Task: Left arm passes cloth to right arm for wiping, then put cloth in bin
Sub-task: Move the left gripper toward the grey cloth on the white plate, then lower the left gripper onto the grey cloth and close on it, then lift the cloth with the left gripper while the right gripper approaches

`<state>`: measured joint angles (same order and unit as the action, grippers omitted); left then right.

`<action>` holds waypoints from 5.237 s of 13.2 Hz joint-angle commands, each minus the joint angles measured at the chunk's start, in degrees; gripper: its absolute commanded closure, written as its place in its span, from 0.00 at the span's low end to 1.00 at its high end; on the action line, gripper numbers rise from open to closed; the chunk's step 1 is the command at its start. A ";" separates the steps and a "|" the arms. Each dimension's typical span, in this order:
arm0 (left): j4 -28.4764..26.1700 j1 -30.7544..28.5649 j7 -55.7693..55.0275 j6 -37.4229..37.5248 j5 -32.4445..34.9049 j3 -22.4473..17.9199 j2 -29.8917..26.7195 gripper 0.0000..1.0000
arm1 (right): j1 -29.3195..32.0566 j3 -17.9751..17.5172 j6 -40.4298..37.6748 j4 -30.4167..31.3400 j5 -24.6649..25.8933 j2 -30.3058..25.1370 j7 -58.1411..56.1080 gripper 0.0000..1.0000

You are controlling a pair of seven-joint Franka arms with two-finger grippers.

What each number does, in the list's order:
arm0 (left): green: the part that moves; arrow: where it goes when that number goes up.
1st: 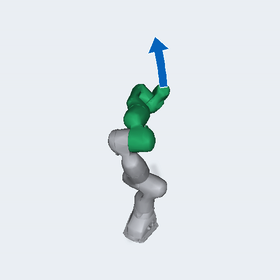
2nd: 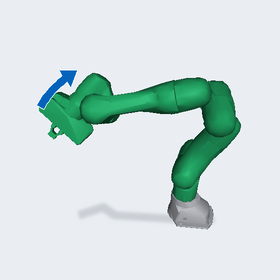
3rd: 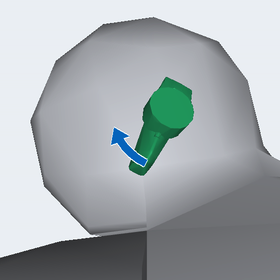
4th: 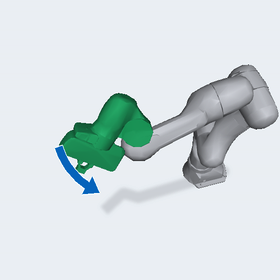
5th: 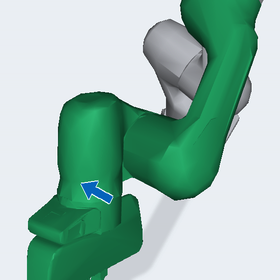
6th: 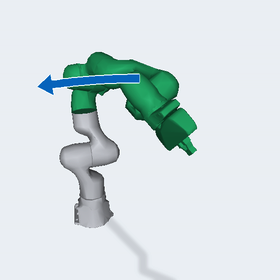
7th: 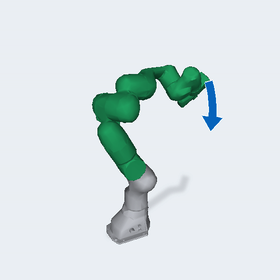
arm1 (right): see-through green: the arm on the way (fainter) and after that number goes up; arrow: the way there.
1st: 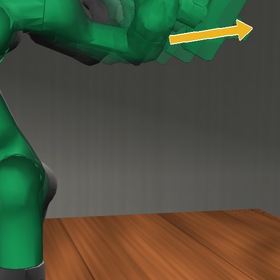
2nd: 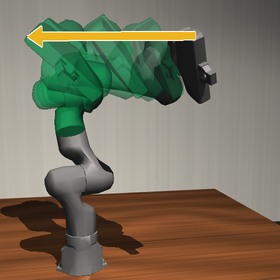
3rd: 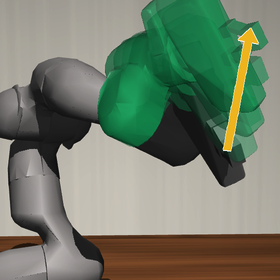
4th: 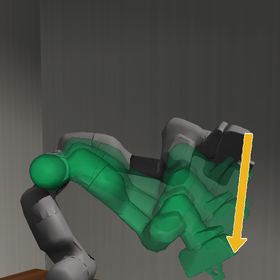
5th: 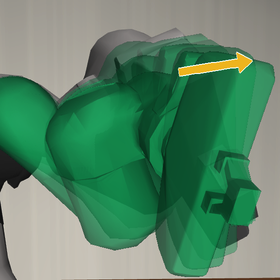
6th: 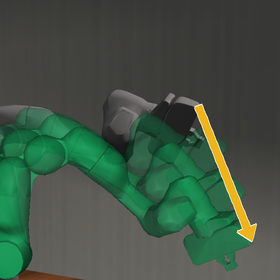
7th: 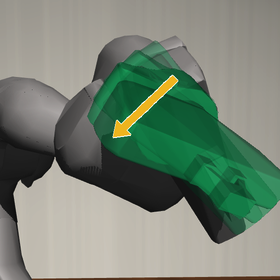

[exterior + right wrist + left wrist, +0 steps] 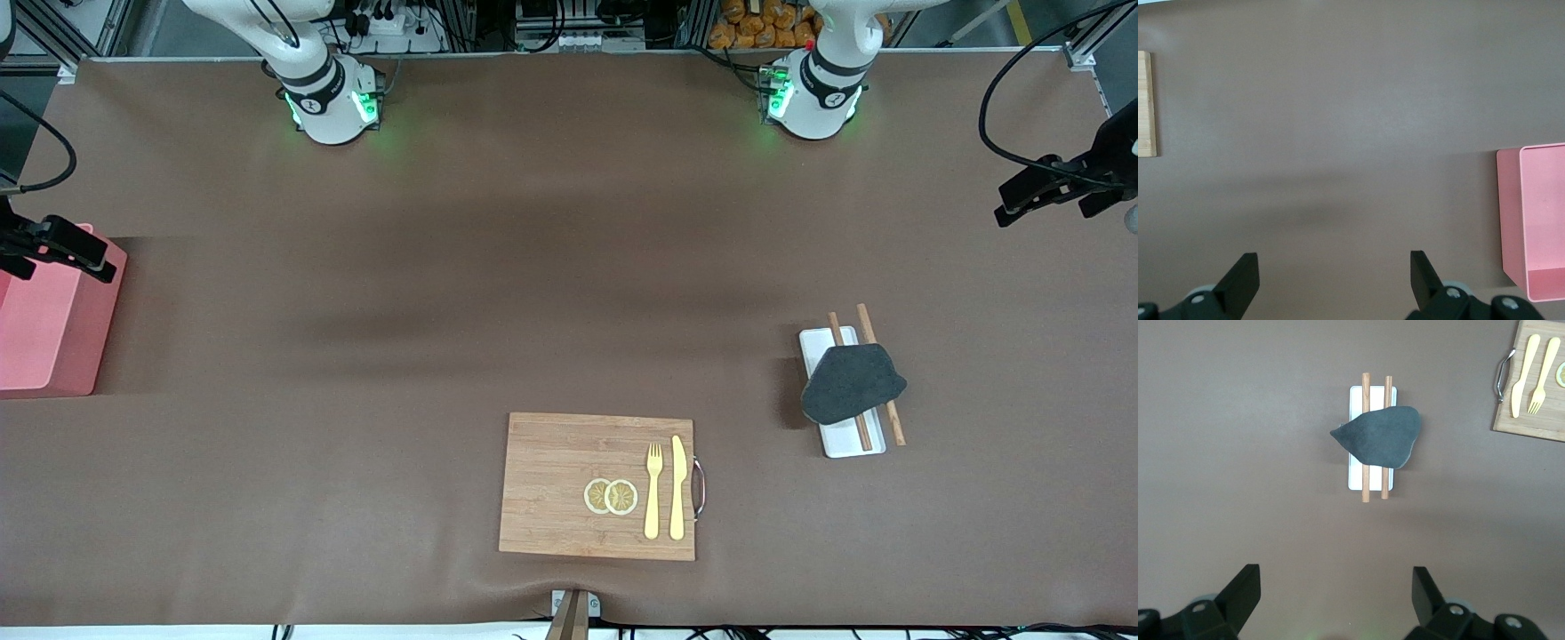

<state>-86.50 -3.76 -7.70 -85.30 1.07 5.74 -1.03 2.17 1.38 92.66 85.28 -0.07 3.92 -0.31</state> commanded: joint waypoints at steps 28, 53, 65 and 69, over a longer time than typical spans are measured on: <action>-2.63 0.16 -1.27 -22.19 0.78 0.24 30.12 0.23 | 1.52 -0.76 -0.56 -0.29 -0.90 0.47 -0.04 0.00; -2.54 0.69 -1.27 -22.72 0.60 0.41 32.76 0.79 | 1.96 -0.67 -0.82 0.15 -0.90 0.82 -0.13 0.00; -2.19 0.95 -1.27 -21.14 0.51 1.90 29.87 1.00 | 2.23 -0.67 -1.26 0.24 -0.90 1.00 0.05 0.00; -2.01 0.60 -8.53 -17.54 -1.05 7.17 25.91 1.00 | 1.70 -0.76 -2.22 0.06 -0.99 1.26 3.45 0.00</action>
<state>-87.88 -3.12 -12.17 -105.15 0.86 10.68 27.87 3.41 1.33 91.35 85.46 -0.22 5.10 0.22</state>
